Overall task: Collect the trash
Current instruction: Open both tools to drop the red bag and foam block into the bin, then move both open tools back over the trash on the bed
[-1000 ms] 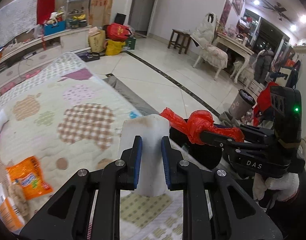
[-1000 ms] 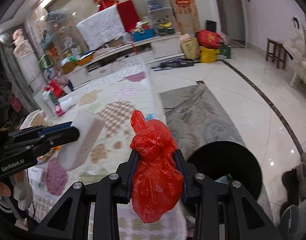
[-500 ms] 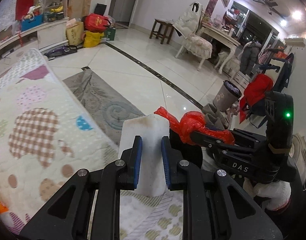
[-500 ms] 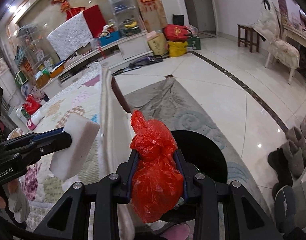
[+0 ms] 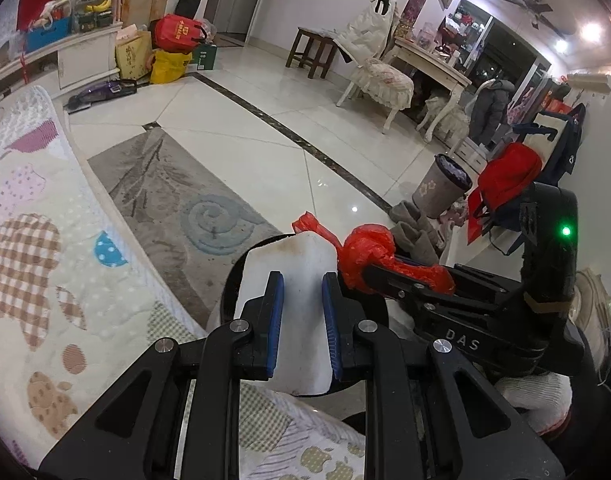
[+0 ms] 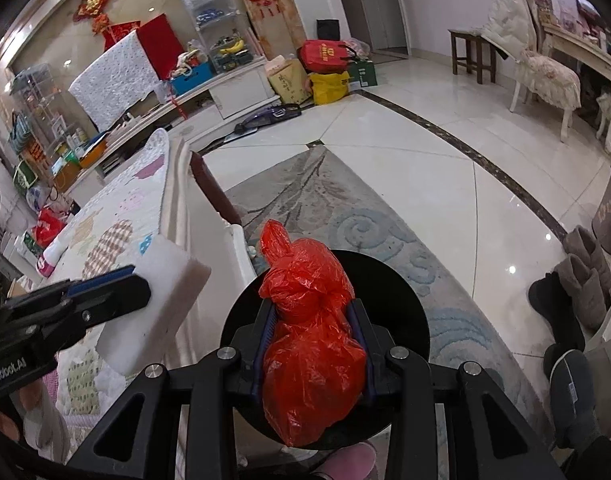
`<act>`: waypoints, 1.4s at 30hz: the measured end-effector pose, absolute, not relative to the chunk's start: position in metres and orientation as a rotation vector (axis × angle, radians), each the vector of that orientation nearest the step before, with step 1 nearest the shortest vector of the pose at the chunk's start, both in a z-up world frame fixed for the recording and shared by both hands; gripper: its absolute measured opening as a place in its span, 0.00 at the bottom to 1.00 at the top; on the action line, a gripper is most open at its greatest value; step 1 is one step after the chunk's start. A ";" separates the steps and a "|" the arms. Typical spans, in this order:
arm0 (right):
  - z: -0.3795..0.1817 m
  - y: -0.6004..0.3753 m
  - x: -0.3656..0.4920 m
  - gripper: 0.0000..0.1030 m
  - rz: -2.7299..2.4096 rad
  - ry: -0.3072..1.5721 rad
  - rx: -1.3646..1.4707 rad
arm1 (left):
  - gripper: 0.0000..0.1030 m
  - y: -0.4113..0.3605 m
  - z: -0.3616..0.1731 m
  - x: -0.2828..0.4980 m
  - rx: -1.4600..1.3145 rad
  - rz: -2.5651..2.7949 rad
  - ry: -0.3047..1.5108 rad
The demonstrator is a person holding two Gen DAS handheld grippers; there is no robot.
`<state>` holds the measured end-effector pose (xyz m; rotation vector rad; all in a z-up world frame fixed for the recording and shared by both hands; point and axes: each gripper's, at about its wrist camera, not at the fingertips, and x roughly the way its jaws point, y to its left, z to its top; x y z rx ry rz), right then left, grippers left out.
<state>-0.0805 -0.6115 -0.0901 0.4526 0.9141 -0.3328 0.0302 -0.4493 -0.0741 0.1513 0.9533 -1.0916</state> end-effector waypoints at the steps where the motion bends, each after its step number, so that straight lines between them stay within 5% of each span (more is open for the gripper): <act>1: -0.091 -0.612 -0.080 0.33 -0.339 0.914 0.457 | 0.17 -0.450 -0.075 0.030 0.148 -1.095 0.955; 5: -0.094 -0.618 -0.081 0.34 -0.358 0.910 0.474 | 0.17 -0.453 -0.079 0.029 0.138 -1.107 0.958; 9: -0.097 -0.621 -0.082 0.50 -0.363 0.903 0.506 | 0.18 -0.454 -0.082 0.029 0.120 -1.115 0.967; 18: -0.097 -0.622 -0.085 0.50 -0.368 0.906 0.525 | 0.39 -0.446 -0.080 0.033 0.102 -1.110 1.008; 42: -0.080 -0.538 -0.047 0.50 -0.215 0.936 0.416 | 0.39 -0.351 -0.068 0.044 0.145 -0.826 0.871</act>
